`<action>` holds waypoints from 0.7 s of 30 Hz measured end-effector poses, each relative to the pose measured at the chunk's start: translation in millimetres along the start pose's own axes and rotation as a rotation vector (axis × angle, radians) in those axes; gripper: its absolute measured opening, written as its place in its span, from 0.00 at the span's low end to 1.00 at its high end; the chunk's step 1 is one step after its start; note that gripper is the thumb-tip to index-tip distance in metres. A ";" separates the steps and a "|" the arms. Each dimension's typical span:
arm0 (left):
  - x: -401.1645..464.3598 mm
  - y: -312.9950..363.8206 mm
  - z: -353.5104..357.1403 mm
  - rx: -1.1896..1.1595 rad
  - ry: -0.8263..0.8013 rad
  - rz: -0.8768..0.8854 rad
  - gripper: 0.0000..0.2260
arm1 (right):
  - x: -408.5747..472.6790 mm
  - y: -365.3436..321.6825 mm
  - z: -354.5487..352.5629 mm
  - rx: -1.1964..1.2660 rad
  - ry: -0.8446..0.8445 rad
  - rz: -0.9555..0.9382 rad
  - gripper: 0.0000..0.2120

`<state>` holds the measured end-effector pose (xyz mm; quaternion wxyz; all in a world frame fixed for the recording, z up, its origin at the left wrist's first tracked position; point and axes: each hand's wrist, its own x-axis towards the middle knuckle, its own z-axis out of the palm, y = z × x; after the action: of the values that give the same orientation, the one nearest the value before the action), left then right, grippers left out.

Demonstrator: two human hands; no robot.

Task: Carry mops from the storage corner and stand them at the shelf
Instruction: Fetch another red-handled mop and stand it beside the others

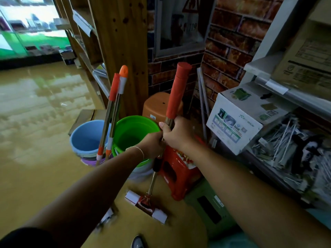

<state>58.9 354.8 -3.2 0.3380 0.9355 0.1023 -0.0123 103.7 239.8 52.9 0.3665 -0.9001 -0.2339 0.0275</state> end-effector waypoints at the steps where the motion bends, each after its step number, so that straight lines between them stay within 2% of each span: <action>1: -9.7 4.1 1.8 0.000 0.012 -0.003 0.10 | -8.9 0.4 -0.9 0.020 0.000 -0.022 0.12; 7: -62.9 19.8 4.8 0.047 0.044 0.032 0.09 | -55.0 -3.3 -12.7 0.090 0.034 -0.168 0.12; 11: -94.3 26.6 -2.8 0.037 0.069 0.036 0.07 | -76.5 -15.5 -20.5 0.130 -0.047 -0.227 0.11; 15: -120.1 28.4 -21.9 0.076 0.103 0.071 0.06 | -88.4 -41.7 -25.9 0.106 -0.086 -0.232 0.13; 21: -160.0 15.2 -54.8 0.006 0.120 0.051 0.08 | -105.0 -96.1 -22.3 0.094 -0.119 -0.274 0.13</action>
<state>-97.2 348.9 63.4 0.3286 0.9379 0.0985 0.0521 -23.3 238.8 121.0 0.3941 -0.8385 -0.3741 0.0415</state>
